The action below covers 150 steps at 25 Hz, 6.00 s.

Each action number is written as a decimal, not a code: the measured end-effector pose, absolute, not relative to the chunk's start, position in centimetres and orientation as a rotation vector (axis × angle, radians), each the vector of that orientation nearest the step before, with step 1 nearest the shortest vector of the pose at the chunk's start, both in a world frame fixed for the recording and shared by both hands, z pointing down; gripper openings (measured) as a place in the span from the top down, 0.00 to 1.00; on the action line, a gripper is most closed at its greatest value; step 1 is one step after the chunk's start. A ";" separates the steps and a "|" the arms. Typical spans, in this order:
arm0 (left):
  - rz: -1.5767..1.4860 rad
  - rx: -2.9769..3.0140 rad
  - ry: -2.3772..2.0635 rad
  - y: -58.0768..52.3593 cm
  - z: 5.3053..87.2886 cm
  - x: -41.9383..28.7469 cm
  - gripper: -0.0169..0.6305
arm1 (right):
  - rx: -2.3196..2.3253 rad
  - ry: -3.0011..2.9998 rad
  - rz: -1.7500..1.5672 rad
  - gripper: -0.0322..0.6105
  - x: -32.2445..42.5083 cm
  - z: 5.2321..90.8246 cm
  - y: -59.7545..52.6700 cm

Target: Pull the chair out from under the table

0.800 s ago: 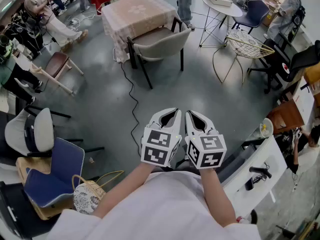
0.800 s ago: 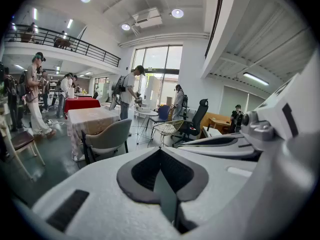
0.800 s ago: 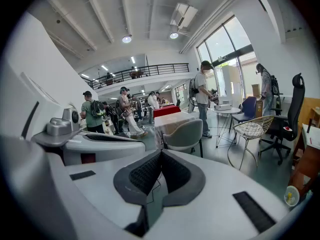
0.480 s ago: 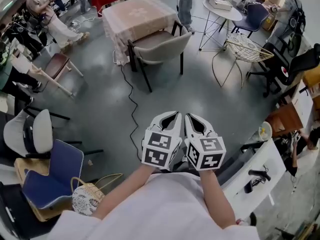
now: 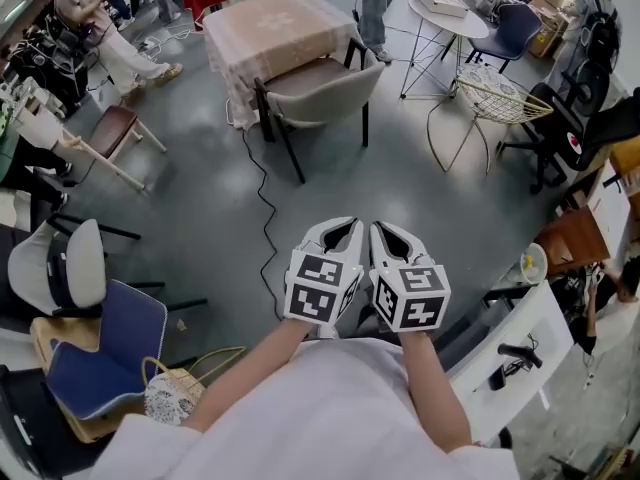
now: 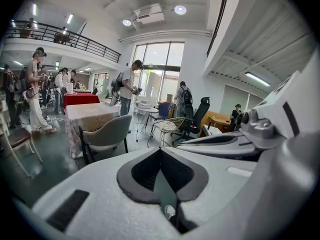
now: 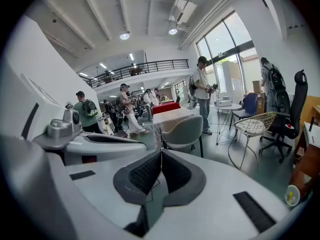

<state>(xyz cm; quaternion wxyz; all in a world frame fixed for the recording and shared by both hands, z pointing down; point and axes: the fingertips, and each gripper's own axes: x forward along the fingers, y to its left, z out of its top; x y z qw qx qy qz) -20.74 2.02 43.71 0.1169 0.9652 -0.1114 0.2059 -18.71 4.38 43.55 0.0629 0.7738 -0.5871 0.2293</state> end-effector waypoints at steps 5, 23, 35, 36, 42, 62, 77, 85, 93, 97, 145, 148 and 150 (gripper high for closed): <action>0.616 2.818 -0.327 0.6 44.1 -18.1 0.97 | 2.316 -1.801 0.702 0.94 -16.2 44.0 3.0; 0.648 2.779 -0.469 -4.0 44.8 -4.7 0.97 | 2.198 -1.916 0.738 0.94 -2.1 44.8 -1.1; 0.689 2.762 -0.571 -5.3 45.3 2.2 0.97 | 2.068 -2.026 0.731 0.94 5.1 45.6 -2.2; 0.689 2.762 -0.582 -5.5 45.3 2.5 0.97 | 2.047 -2.039 0.711 0.94 5.5 45.5 -2.4; 0.700 2.751 -0.646 -7.3 45.5 3.2 0.97 | 1.949 -2.095 0.631 0.94 6.9 45.1 -3.9; 0.761 2.921 -0.682 -18.6 43.8 8.4 0.96 | 1.689 -2.139 0.369 0.94 11.7 44.2 -12.6; 0.989 2.983 -0.552 -28.8 47.3 11.6 0.96 | 1.442 -2.043 0.266 0.94 15.3 47.2 -22.2; 1.231 3.034 -0.334 -32.2 50.3 12.6 0.81 | 1.248 -1.961 0.118 0.94 15.7 48.5 -27.0; 1.455 2.990 -0.093 -33.1 54.8 12.7 0.69 | 1.036 -1.851 0.070 0.81 16.5 51.7 -29.5; 1.540 2.960 0.007 -33.4 56.4 12.7 0.65 | 0.941 -1.781 -0.003 0.77 17.0 53.4 -30.4; 1.899 2.885 0.114 -33.3 60.8 12.8 0.84 | 0.444 -1.532 -0.239 0.80 16.6 61.4 -33.7; 1.909 2.877 0.114 -32.9 60.8 12.6 0.84 | 0.447 -1.536 -0.233 0.80 16.5 61.3 -33.2; 1.910 2.873 0.116 -32.4 60.7 12.5 0.84 | 0.446 -1.540 -0.233 0.80 16.3 61.2 -32.7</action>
